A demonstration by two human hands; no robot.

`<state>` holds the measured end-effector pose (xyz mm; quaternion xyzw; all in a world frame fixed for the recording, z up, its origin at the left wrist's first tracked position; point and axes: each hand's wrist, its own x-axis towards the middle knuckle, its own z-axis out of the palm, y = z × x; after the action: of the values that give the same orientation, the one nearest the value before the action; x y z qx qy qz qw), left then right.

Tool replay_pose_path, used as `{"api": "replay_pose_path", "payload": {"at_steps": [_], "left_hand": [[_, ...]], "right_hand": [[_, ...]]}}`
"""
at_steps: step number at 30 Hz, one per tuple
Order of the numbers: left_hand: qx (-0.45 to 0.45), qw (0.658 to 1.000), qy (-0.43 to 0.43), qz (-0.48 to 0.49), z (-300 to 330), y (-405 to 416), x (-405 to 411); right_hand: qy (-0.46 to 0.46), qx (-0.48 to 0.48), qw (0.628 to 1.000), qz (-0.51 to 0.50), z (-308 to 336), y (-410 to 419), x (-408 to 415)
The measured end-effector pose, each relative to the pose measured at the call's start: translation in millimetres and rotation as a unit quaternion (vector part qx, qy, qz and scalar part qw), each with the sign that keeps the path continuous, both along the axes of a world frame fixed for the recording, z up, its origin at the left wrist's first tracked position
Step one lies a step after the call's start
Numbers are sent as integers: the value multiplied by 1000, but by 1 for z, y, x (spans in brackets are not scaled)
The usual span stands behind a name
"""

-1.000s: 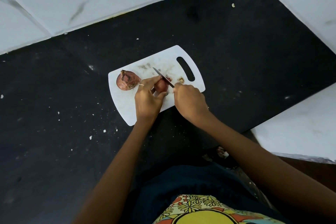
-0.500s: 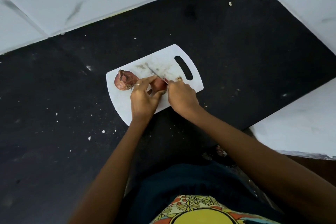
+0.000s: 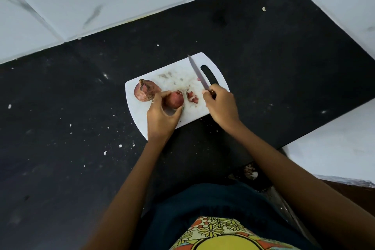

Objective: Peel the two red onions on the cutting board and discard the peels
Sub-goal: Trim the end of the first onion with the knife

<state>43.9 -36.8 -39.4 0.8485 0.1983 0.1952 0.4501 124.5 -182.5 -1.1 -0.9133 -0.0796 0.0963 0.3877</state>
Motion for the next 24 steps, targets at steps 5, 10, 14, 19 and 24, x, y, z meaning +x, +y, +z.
{"api": "replay_pose_path", "payload": {"at_steps": [5,10,14,19,24], "left_hand": [[-7,1000,-1,9,0,-3,-4],[-1,1000,-7,12,1,-6,-3],[-5,1000,-1,15,-1,-5,-2],[-15,1000,4,18,-1,-4,-2],[-26,999,10,16,1,-5,-2]], "right_hand": [[-14,-52,997,55,-3,10,6],[-46,-115,984,125,-12,25,5],[-50,-120,988,85,-15,19,12],[-49,-136,989,17,-13,6,21],[-48,-76,996,-30,-6,5,21]]}}
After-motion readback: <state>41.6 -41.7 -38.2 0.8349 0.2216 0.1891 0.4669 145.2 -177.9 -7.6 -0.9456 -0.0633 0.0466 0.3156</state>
